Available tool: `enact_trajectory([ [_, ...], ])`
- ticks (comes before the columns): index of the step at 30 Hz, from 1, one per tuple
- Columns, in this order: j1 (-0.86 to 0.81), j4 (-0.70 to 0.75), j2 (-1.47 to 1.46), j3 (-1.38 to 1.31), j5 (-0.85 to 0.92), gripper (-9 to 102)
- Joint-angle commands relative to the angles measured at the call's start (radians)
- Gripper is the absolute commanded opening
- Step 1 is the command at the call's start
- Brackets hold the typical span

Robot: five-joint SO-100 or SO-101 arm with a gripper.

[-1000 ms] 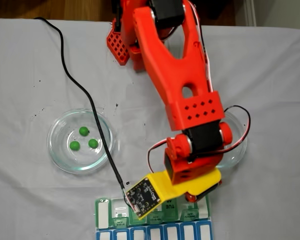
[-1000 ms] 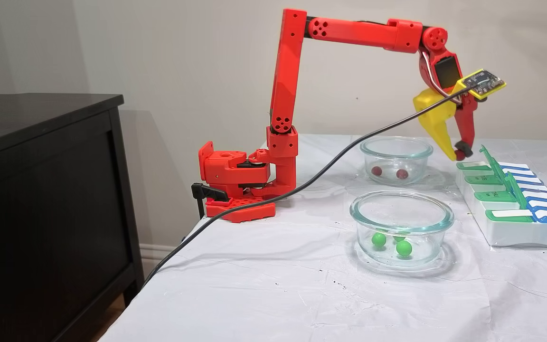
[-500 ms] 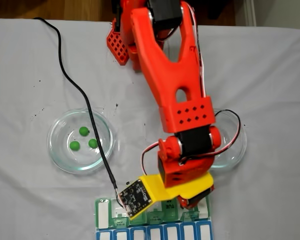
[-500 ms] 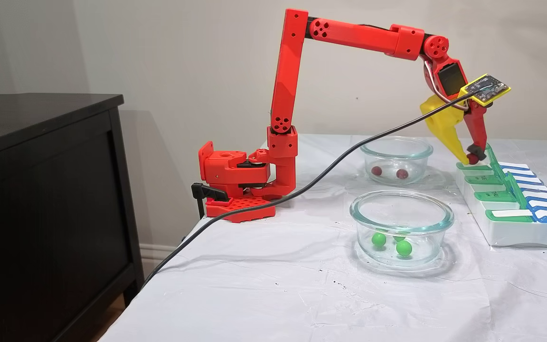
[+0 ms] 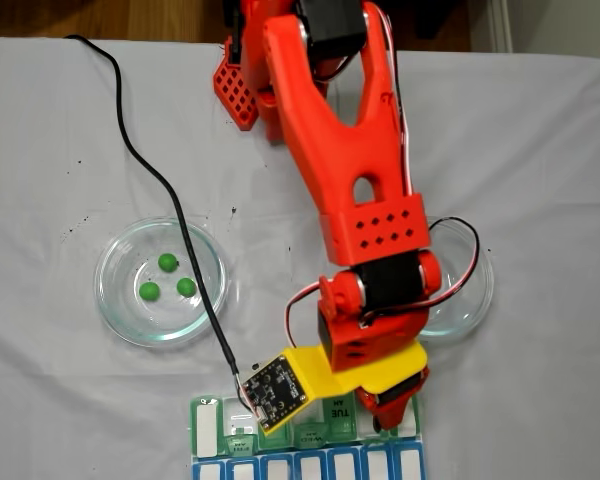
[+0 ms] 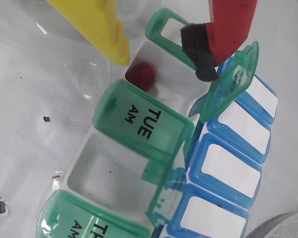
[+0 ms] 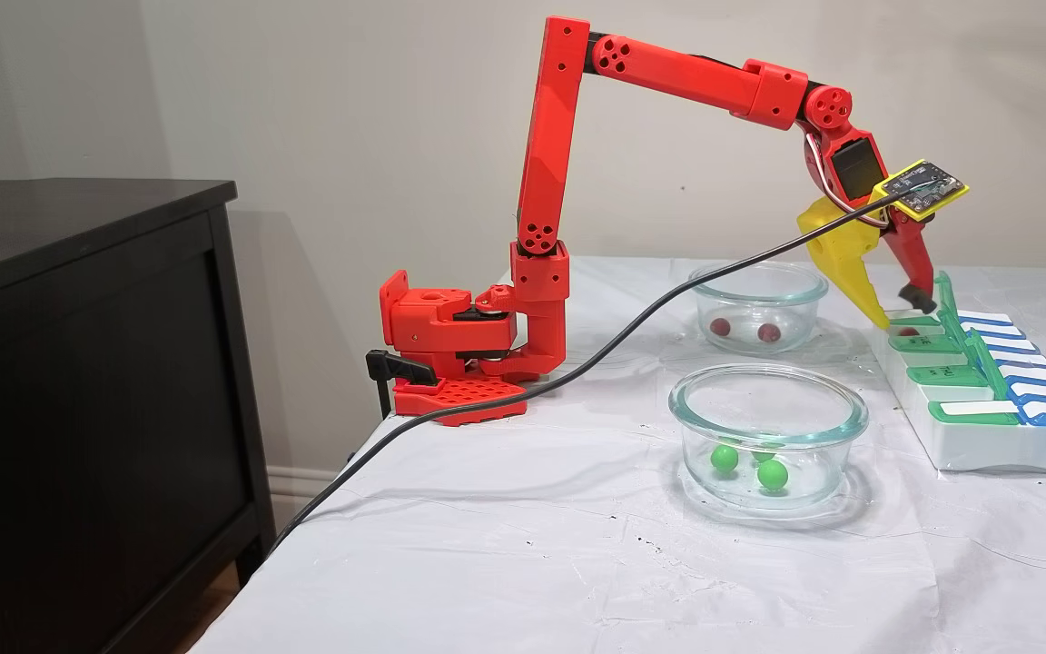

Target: Sort medicines into box.

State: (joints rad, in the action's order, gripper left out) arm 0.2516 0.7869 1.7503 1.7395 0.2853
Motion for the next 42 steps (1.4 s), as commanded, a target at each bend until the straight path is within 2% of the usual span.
enact_trajectory([
  [1,0.018,-0.012,0.049,-0.018,-0.002,24],
  [4,0.023,0.043,0.067,-0.04,-0.005,18],
  [7,0.04,0.184,0.089,-0.098,-0.043,0],
  [11,0.058,0.295,0.16,-0.121,-0.006,0],
  [17,0.084,0.541,0.164,-0.265,0.054,0],
  [21,0.114,0.584,0.201,-0.299,0.063,0],
  [27,0.247,0.761,0.212,-0.33,0.032,0],
  [33,0.348,0.802,0.173,-0.33,-0.086,0],
  [40,0.339,0.765,0.124,-0.262,-0.12,0],
  [42,0.324,0.769,0.121,-0.239,-0.109,5],
])
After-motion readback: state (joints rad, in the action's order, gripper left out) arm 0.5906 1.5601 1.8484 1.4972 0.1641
